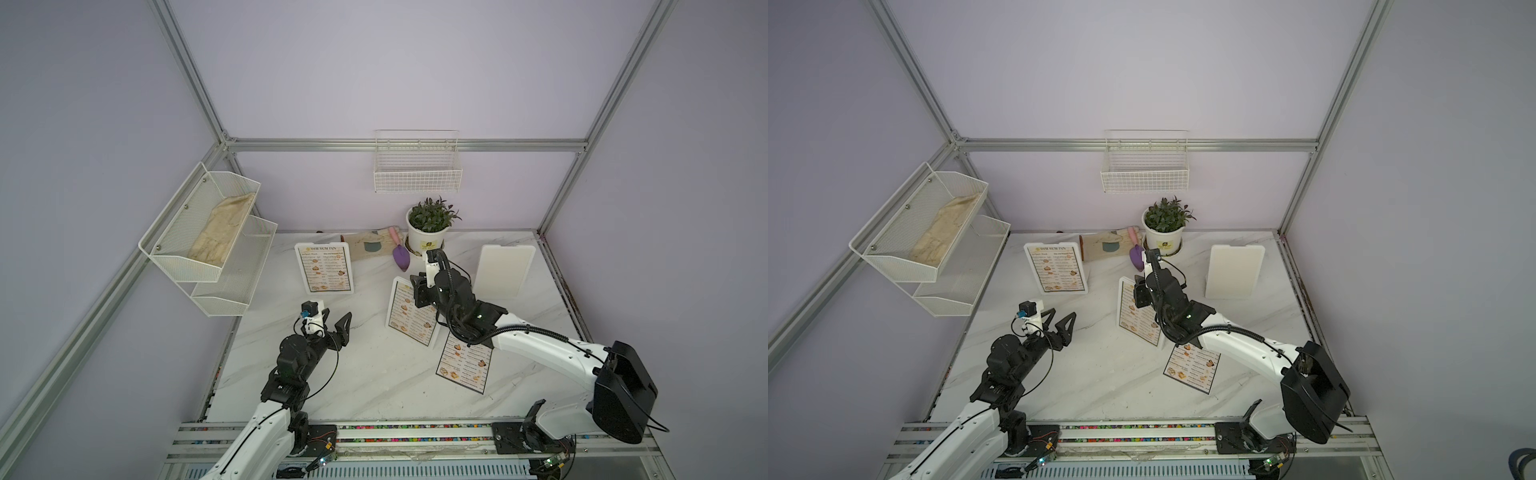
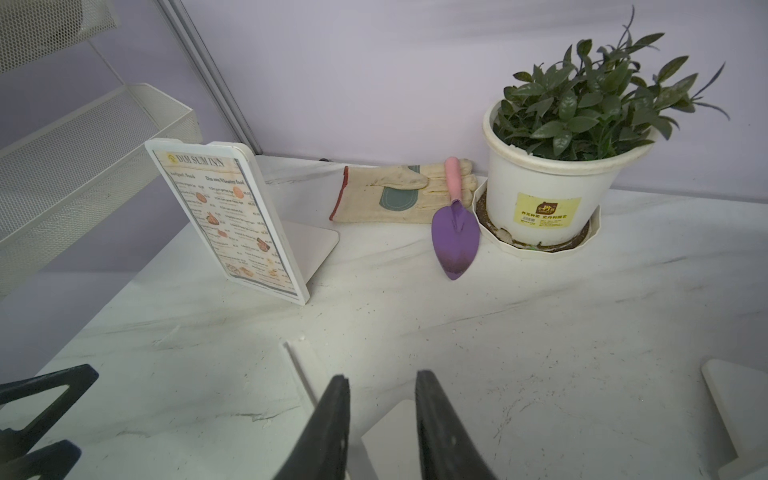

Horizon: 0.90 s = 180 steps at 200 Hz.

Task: Insert the menus into the narrow rack
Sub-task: Insert the menu into the narrow rack.

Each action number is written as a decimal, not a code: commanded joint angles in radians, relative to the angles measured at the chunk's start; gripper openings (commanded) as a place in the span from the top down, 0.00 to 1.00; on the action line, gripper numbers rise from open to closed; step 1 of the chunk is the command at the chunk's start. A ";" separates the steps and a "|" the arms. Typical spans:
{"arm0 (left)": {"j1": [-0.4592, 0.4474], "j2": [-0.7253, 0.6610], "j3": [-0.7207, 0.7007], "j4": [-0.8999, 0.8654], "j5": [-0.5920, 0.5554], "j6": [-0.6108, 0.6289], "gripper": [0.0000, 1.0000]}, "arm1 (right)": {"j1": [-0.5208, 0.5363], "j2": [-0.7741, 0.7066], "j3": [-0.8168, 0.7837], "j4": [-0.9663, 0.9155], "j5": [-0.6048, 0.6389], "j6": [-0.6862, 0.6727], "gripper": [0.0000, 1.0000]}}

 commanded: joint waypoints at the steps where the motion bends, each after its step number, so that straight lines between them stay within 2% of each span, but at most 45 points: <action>1: 0.002 -0.011 -0.017 0.047 0.013 0.017 0.25 | 0.016 0.030 0.007 -0.024 0.008 -0.007 0.69; 57: 0.002 -0.010 -0.017 0.047 0.014 0.018 0.25 | 0.028 0.122 0.137 -0.100 0.030 -0.050 0.69; 117: 0.002 -0.003 -0.014 0.048 0.012 0.017 0.24 | 0.053 0.207 0.208 -0.134 0.065 -0.086 0.68; 145: 0.002 -0.003 -0.015 0.050 0.008 0.015 0.24 | 0.052 0.164 0.206 -0.130 0.082 -0.087 0.66; 180: 0.002 -0.011 -0.018 0.049 -0.005 0.012 0.23 | 0.052 0.036 0.159 -0.113 0.096 -0.097 0.60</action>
